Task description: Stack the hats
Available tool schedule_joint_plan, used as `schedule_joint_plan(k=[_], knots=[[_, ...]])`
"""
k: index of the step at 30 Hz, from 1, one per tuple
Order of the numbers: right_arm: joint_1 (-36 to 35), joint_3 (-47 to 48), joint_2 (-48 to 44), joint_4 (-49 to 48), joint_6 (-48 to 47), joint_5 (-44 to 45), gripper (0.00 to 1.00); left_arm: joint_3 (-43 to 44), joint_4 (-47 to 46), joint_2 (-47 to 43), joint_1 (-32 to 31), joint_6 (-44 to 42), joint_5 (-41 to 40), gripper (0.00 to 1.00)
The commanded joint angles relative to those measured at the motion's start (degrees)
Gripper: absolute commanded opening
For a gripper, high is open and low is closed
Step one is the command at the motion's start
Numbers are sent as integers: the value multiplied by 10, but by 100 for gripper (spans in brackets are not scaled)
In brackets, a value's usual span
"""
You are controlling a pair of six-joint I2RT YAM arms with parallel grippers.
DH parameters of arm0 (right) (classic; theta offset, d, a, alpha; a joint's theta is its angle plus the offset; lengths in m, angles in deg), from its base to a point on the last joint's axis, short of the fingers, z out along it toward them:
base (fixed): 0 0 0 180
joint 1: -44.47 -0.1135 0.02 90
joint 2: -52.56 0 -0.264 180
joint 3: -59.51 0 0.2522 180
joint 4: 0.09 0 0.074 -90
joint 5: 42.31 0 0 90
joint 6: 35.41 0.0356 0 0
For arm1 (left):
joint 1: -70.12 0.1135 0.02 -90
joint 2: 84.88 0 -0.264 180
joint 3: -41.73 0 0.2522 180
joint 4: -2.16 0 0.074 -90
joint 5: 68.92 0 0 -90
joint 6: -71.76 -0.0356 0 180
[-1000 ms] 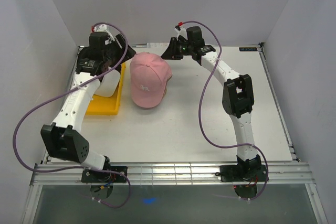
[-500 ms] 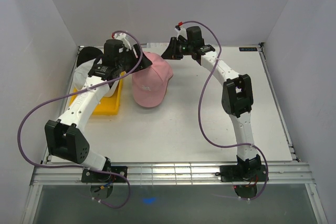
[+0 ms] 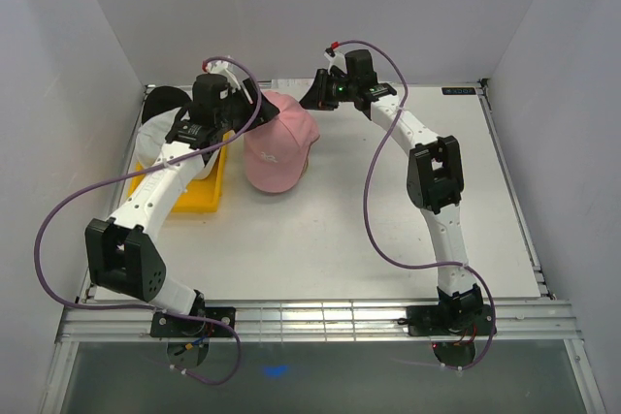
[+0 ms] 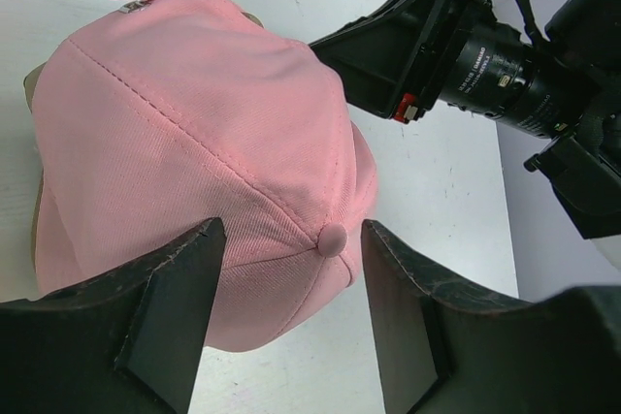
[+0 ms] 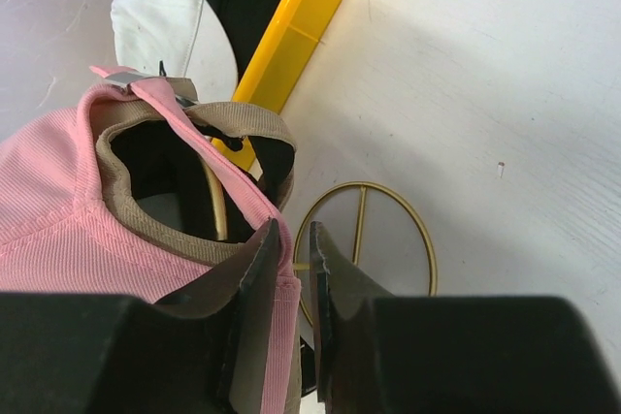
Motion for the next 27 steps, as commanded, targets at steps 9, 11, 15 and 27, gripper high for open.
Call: schedule_joint_plan(k=[9, 11, 15, 27], knots=[[1, -2, 23, 20, -9, 9, 31, -46, 65, 4, -5, 38, -40, 69], [2, 26, 27, 25, -7, 5, 38, -51, 67, -1, -11, 44, -53, 69], [2, 41, 27, 13, 8, -7, 47, -59, 70, -8, -21, 66, -68, 68], [2, 6, -18, -48, 27, -43, 68, -51, 76, -27, -45, 89, -111, 69]])
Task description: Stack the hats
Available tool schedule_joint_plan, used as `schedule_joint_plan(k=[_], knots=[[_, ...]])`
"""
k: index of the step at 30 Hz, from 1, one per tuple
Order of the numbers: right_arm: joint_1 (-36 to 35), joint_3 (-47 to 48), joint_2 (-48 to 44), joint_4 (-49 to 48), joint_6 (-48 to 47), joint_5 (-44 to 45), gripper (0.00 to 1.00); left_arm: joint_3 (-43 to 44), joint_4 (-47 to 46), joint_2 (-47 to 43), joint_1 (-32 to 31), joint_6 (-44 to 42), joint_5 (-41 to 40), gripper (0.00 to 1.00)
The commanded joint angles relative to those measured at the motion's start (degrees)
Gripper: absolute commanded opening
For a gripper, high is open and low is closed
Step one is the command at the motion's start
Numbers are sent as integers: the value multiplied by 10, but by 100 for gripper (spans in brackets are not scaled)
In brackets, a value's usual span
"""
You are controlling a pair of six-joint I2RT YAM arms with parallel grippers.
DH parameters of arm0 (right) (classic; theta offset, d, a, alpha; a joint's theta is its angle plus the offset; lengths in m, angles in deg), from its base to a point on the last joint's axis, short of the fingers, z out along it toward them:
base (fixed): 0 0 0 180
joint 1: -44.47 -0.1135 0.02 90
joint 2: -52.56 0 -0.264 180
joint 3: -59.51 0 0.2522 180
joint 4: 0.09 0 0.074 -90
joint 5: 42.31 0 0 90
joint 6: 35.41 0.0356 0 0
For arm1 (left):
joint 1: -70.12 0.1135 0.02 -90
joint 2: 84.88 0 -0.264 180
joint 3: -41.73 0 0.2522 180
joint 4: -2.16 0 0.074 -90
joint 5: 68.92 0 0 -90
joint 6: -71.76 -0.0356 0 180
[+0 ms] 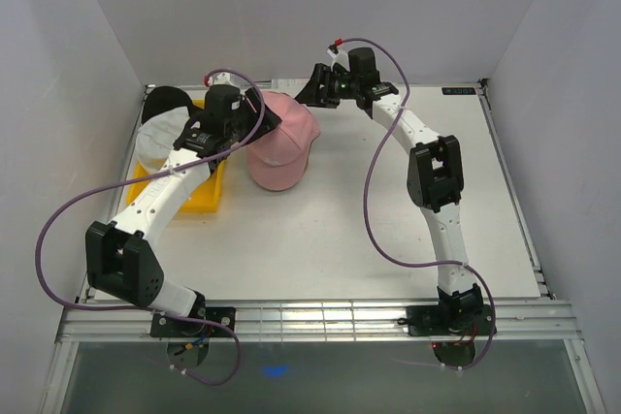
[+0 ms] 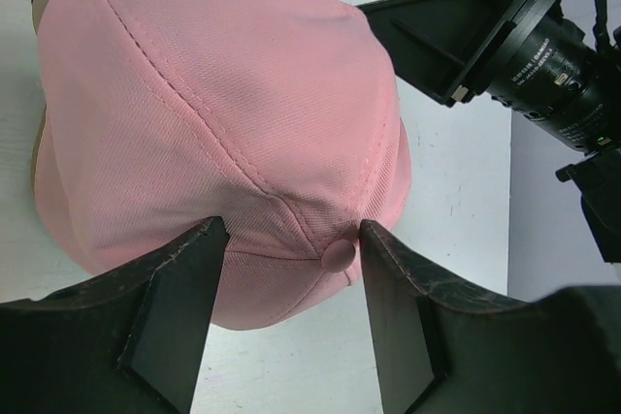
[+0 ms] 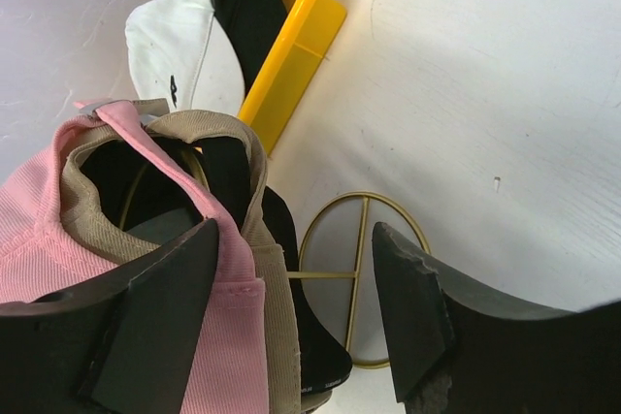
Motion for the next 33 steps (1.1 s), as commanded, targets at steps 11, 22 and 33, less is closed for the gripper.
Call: schedule_joint_plan(k=[11, 22, 33], knots=[[1, -13, -61, -63, 40, -38, 83, 61, 104, -12, -5, -7, -35, 70], [24, -38, -76, -98, 99, -33, 91, 120, 133, -5, -4, -22, -74, 70], [49, -177, -187, -65, 83, 28, 91, 230, 205, 60, 36, -61, -164, 69]])
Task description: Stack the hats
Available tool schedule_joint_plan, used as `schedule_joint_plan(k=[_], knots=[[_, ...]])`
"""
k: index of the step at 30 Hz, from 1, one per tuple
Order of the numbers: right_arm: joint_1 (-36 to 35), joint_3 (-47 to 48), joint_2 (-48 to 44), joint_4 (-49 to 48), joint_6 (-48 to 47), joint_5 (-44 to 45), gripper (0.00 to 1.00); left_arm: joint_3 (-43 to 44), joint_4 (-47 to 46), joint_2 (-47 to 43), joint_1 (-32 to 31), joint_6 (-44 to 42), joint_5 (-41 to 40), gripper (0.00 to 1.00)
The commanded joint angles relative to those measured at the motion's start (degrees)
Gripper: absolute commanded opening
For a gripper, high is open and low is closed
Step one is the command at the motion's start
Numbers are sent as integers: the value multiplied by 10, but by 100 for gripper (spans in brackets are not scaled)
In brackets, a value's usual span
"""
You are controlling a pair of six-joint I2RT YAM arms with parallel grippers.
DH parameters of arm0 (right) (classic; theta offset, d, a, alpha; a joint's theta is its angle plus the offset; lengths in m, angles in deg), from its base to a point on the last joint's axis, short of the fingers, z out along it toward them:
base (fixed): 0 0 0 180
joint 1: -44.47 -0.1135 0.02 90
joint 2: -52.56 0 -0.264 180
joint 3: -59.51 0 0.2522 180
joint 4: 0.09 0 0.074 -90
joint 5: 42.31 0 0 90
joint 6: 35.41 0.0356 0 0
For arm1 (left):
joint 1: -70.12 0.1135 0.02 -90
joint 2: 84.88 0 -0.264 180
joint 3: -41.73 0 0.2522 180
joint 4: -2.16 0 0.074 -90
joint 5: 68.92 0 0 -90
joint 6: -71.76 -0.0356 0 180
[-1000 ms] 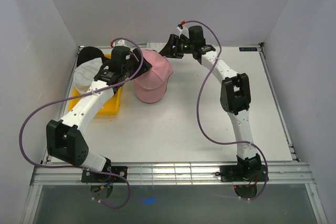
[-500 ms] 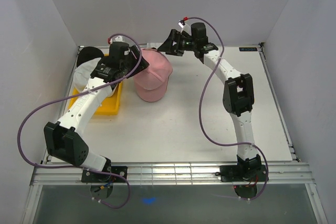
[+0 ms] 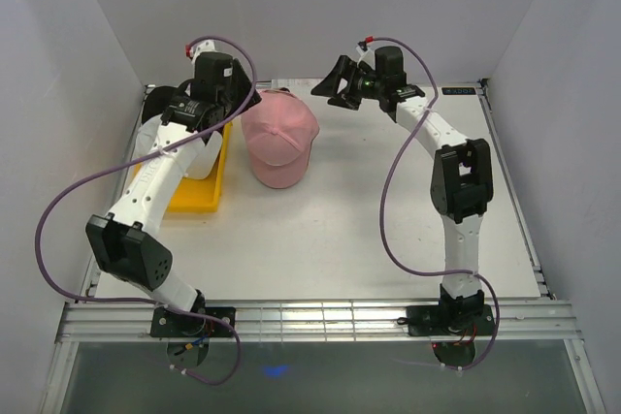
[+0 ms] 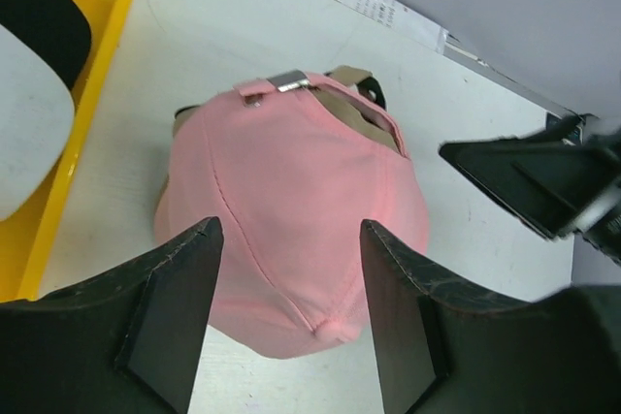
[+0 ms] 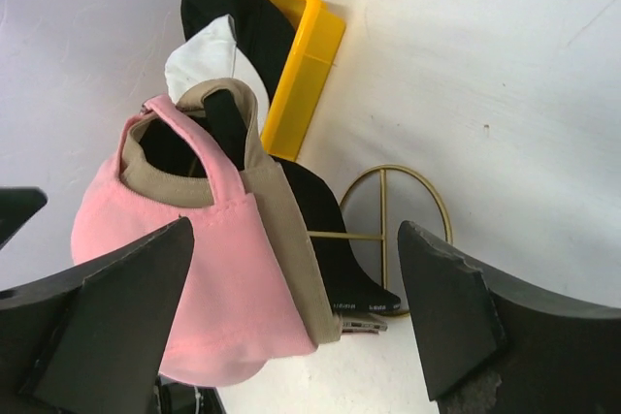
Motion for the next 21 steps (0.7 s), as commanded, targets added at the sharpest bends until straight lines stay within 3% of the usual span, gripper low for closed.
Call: schedule_joint_plan(k=[1, 7, 14, 21], knots=[[8, -41, -75, 15, -15, 20, 90, 28, 44, 10, 36, -16, -37, 68], [9, -157, -169, 49, -57, 36, 89, -27, 77, -9, 124, 17, -80, 70], [-1, -335, -266, 8, -76, 18, 88, -135, 59, -60, 273, 71, -60, 73], [-7, -435, -312, -38, -87, -4, 88, -151, 42, -28, 332, 75, -64, 75]])
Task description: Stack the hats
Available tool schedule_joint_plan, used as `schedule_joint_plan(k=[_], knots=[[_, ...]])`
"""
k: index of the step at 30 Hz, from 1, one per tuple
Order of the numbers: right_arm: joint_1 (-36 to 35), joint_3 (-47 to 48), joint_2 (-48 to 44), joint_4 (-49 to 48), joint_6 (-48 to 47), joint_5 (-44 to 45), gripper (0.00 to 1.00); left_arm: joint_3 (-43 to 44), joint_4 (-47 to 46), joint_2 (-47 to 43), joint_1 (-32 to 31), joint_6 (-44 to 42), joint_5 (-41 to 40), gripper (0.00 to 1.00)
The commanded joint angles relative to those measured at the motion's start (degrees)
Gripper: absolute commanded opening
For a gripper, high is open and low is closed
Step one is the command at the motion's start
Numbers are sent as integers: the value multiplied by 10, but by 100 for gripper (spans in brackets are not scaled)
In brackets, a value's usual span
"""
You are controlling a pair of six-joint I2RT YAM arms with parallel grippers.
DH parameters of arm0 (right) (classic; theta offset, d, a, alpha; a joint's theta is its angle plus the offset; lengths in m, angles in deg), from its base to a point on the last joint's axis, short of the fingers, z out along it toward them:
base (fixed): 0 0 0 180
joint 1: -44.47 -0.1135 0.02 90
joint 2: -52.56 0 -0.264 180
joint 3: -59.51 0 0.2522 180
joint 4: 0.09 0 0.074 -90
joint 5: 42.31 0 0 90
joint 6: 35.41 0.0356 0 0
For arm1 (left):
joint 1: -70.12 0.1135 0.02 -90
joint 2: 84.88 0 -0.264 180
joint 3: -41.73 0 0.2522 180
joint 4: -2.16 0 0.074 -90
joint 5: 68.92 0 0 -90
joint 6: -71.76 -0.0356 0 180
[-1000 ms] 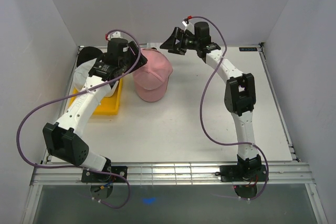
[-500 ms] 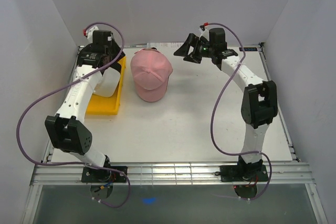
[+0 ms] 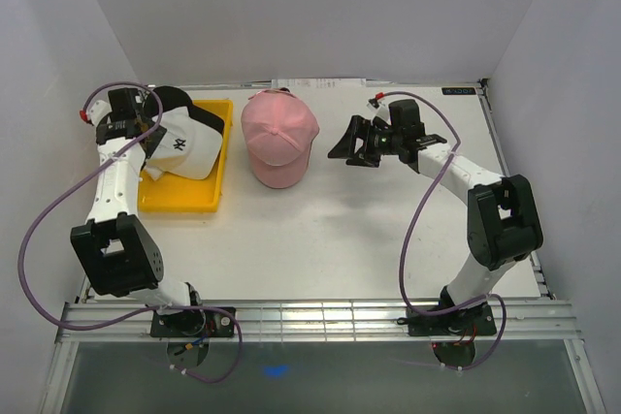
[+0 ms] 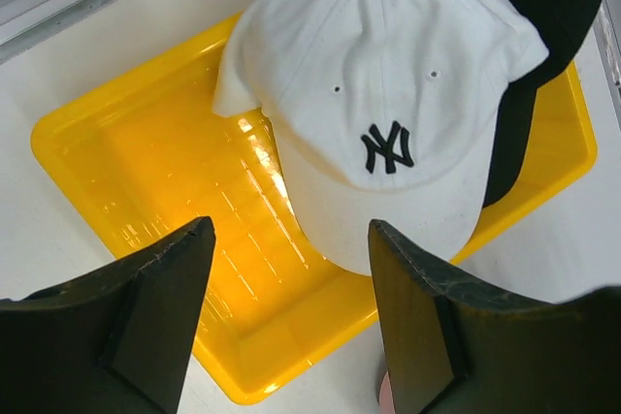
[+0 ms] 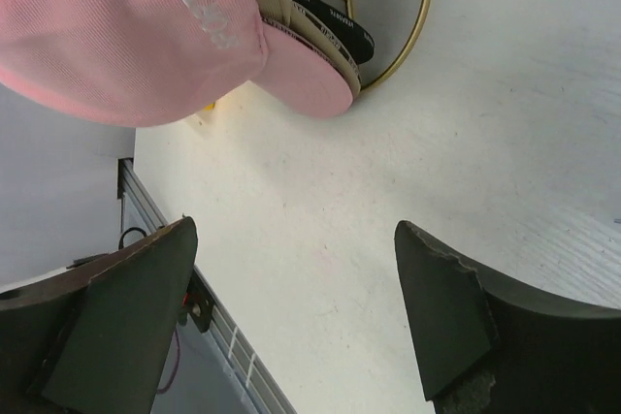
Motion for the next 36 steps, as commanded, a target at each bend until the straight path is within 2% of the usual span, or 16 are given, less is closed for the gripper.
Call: schedule_joint_plan(k=[1, 4, 9, 21, 30, 36], knots=[[-2, -35, -31, -63, -16, -25, 87, 4, -38, -1, 10, 0, 0, 76], [-2, -44, -30, -70, -20, -35, 87, 7, -79, 25, 18, -31, 30, 76], [-1, -48, -21, -75, -24, -49, 86, 21, -79, 82, 19, -30, 28, 75], [-1, -53, -6, -75, -37, -57, 85, -27, -128, 119, 21, -26, 27, 70], [0, -54, -7, -75, -40, -53, 84, -22, -150, 137, 20, -28, 29, 62], [0, -56, -13, -71, -42, -46, 83, -13, -156, 154, 20, -28, 28, 61]])
